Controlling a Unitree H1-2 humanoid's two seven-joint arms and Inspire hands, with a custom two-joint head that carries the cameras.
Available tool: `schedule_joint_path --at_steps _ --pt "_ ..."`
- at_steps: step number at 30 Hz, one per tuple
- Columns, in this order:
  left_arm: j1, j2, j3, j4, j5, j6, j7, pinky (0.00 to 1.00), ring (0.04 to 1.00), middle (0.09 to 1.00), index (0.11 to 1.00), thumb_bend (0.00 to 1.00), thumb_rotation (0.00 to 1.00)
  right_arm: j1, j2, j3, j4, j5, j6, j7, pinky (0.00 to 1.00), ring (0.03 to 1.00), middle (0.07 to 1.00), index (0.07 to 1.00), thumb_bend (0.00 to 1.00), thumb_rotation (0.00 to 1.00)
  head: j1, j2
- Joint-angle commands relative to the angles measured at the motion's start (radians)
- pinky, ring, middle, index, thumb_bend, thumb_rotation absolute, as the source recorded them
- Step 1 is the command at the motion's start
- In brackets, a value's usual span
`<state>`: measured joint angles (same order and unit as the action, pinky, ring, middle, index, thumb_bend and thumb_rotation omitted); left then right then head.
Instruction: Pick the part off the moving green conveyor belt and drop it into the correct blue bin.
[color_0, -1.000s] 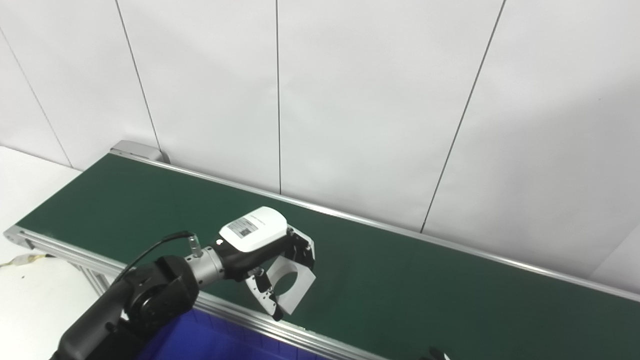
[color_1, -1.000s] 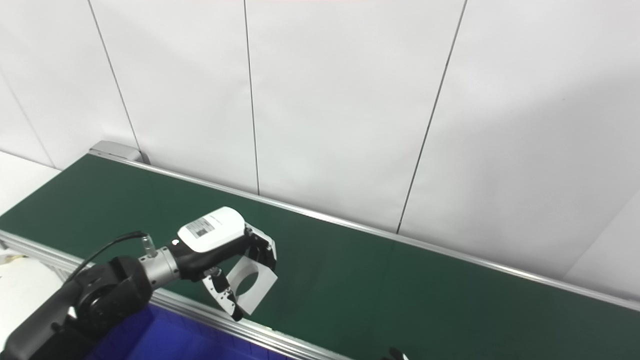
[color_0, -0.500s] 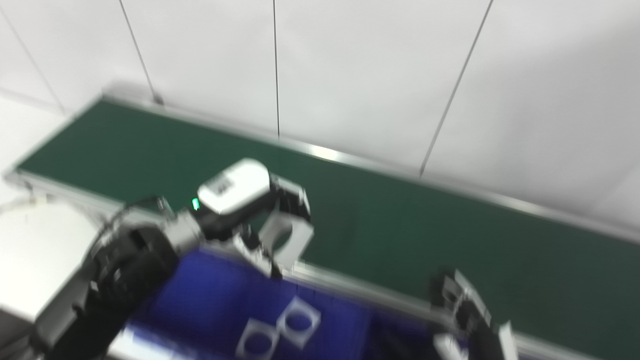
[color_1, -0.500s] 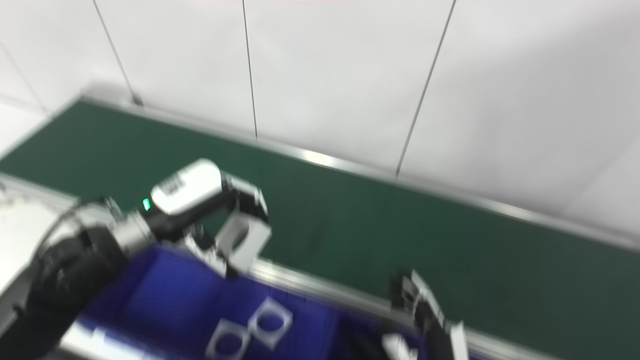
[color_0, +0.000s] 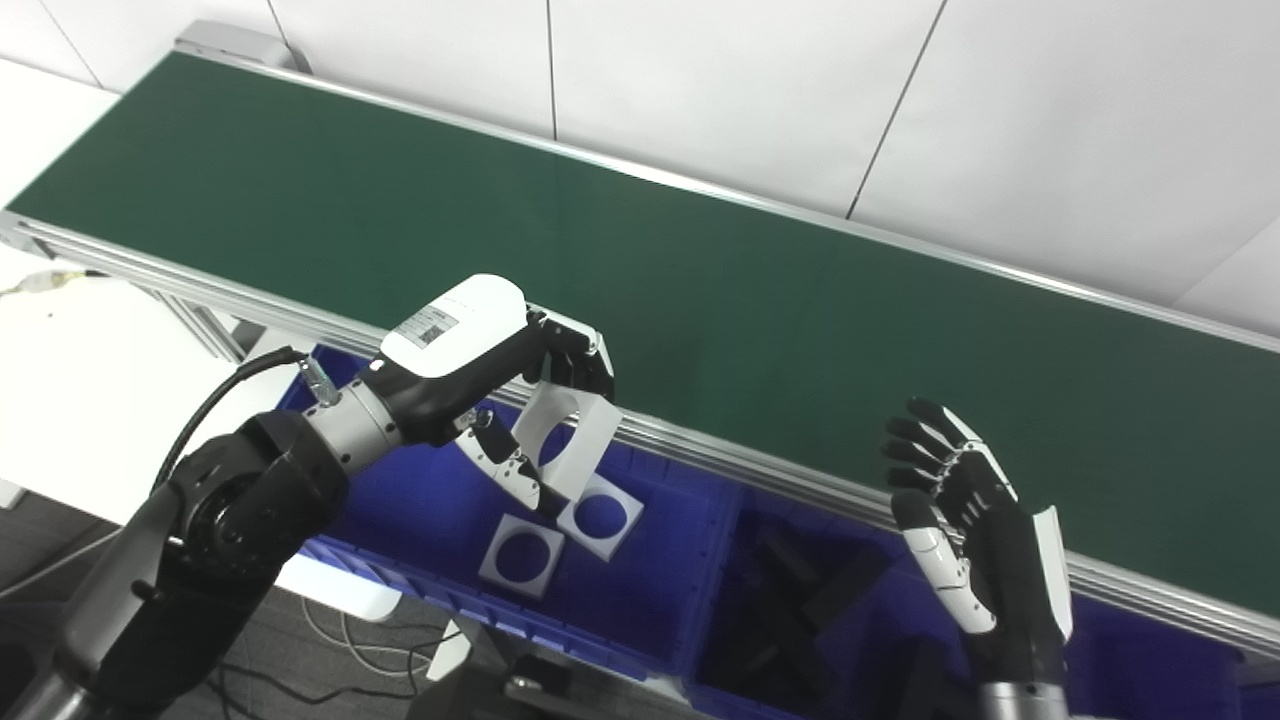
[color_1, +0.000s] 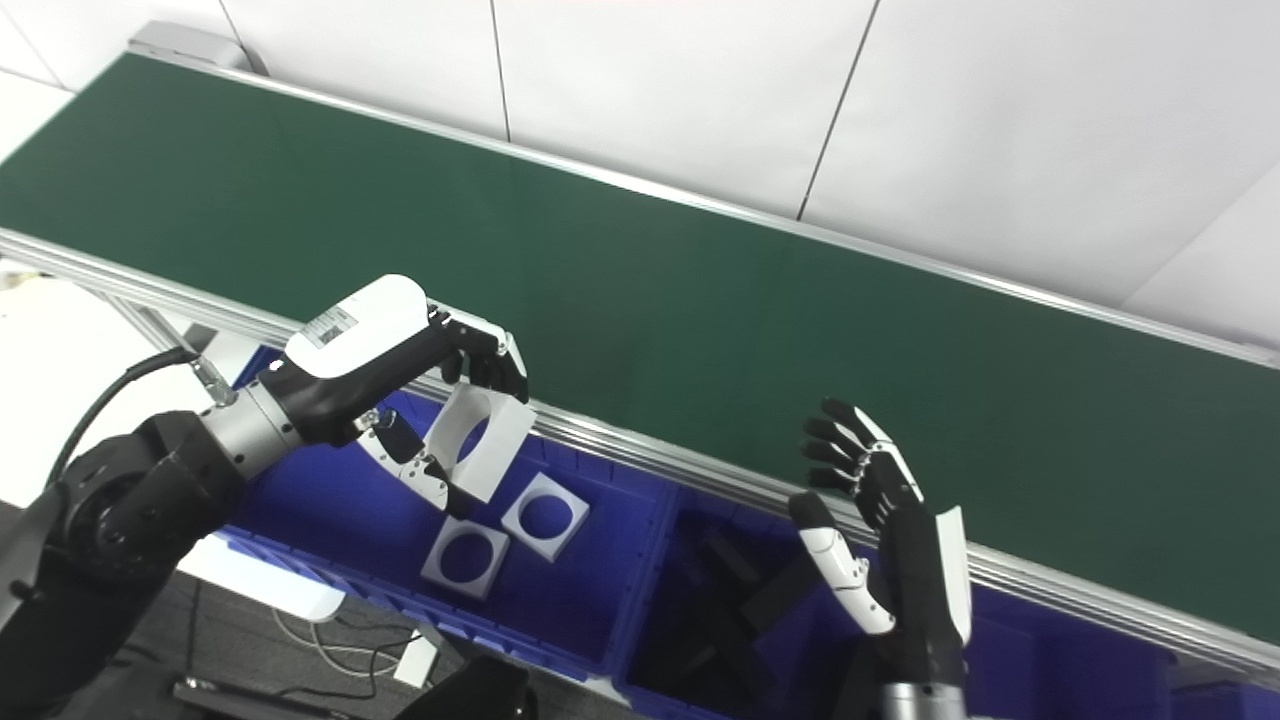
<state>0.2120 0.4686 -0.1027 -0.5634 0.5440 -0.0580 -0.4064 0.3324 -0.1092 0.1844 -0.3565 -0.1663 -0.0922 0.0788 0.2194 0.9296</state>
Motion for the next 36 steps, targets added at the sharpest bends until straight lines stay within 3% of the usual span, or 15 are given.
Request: schedule_joint_path --at_steps 1,7,16,21,28,36 --pt "0.019 0.0 0.016 0.022 0.013 -0.033 0.049 0.39 0.411 0.504 0.499 0.5 0.0 -0.004 0.002 -0.009 -0.041 0.014 -0.002 0.003 0.65 0.735 0.775 0.831 0.62 0.72 -0.005 -0.002" --pt "0.058 -0.021 -0.003 0.164 0.081 -0.063 0.104 0.41 0.411 0.51 0.506 0.5 0.0 0.001 0.007 -0.013 -0.049 0.015 0.002 0.003 0.65 0.731 0.772 0.832 0.64 0.74 -0.013 -0.006" --pt "0.044 -0.039 -0.039 0.37 0.169 -0.141 0.236 0.36 0.378 0.458 0.535 0.5 0.0 0.001 0.012 -0.006 -0.041 0.002 -0.011 0.0 0.64 0.725 0.769 0.829 0.6 0.71 -0.029 -0.02" --pt "0.027 -0.041 -0.043 0.434 0.175 -0.15 0.27 0.39 0.392 0.473 0.532 0.5 0.0 0.004 0.018 -0.003 -0.037 0.002 -0.02 -0.001 0.65 0.727 0.772 0.826 0.61 0.71 -0.036 -0.026" --pt "-0.008 -0.042 -0.053 0.497 0.189 -0.135 0.293 0.35 0.375 0.462 0.534 0.5 0.0 0.01 0.026 0.005 -0.036 -0.005 -0.027 -0.003 0.64 0.725 0.773 0.826 0.59 0.7 -0.047 -0.037" --pt "-0.032 -0.051 -0.062 0.516 0.221 -0.102 0.305 0.35 0.38 0.47 0.531 0.5 0.0 0.016 0.039 0.011 -0.033 -0.02 -0.028 -0.009 0.64 0.725 0.769 0.827 0.58 0.68 -0.049 -0.044"
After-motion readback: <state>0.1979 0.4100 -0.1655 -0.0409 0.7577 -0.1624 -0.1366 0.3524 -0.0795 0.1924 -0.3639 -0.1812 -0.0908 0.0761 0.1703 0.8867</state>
